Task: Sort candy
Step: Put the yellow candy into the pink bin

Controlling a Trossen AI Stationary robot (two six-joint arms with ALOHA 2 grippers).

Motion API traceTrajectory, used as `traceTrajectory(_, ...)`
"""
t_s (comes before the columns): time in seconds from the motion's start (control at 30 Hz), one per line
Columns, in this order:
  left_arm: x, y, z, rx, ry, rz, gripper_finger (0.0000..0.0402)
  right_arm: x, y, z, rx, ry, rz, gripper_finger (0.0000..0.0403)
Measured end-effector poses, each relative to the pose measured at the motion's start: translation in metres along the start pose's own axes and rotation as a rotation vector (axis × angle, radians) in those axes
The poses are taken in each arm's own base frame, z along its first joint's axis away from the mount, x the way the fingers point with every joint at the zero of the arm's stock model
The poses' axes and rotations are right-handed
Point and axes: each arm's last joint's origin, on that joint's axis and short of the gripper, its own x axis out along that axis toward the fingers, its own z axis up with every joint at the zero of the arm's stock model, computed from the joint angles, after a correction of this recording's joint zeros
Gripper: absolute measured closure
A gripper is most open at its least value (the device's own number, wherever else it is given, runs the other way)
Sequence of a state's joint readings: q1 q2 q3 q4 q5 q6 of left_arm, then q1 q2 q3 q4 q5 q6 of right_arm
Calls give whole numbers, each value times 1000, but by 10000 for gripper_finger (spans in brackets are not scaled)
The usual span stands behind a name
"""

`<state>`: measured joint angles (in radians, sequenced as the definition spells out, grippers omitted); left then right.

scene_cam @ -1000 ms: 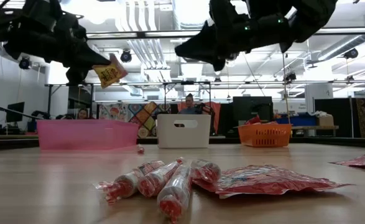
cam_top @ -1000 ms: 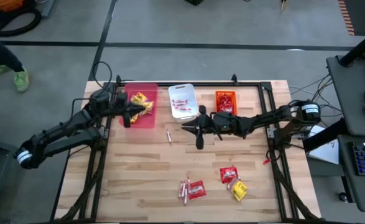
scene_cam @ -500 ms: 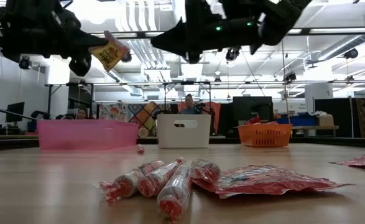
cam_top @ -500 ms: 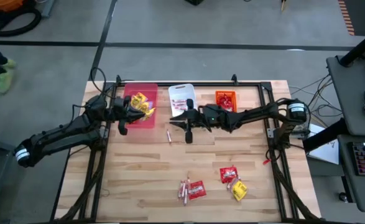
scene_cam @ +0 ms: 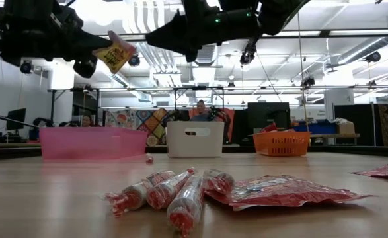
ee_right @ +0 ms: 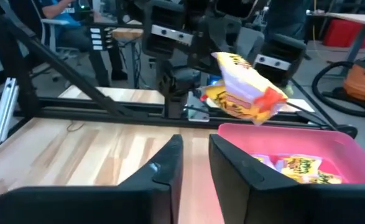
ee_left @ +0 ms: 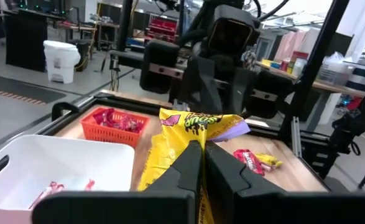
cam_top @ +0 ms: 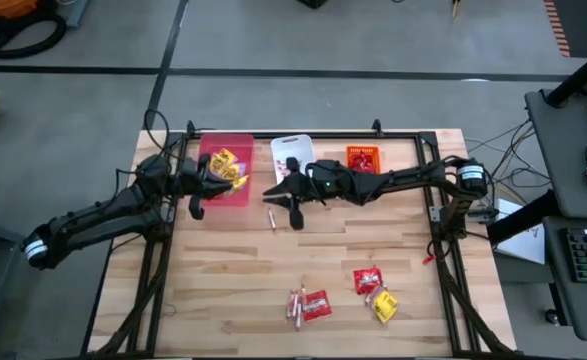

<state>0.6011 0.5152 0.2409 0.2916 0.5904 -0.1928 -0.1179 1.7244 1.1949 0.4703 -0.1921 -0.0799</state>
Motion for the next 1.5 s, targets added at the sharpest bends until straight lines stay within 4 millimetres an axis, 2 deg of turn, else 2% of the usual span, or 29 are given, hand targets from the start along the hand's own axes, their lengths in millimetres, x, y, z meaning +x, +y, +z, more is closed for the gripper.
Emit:
traceTrajectory(0.37,-2,3,-20,-50,-19,-4,402,0,-1,4,-28,-30,-4,214)
traceTrajectory(0.6,-3,2,-24,-101,-83,-28,402,0,-2,11,-89,-96,-22,182)
traceTrajectory(0.77,-2,0,-25,-130,-110,-54,402,13,-5,7,-121,-160,-35,181)
traceTrajectory(1.0,0,-3,-25,-128,-111,-82,402,42,-22,-3,-127,-144,-72,181)
traceTrajectory(1.27,0,-3,-24,-118,-120,-87,402,68,-33,-12,-116,-116,86,187)
traceTrajectory(1.4,0,-4,-24,-117,-123,-87,402,72,-35,-11,-122,-125,88,223)
traceTrajectory(1.5,0,-3,-24,-122,-119,-86,402,72,-35,-11,-122,-125,92,275)
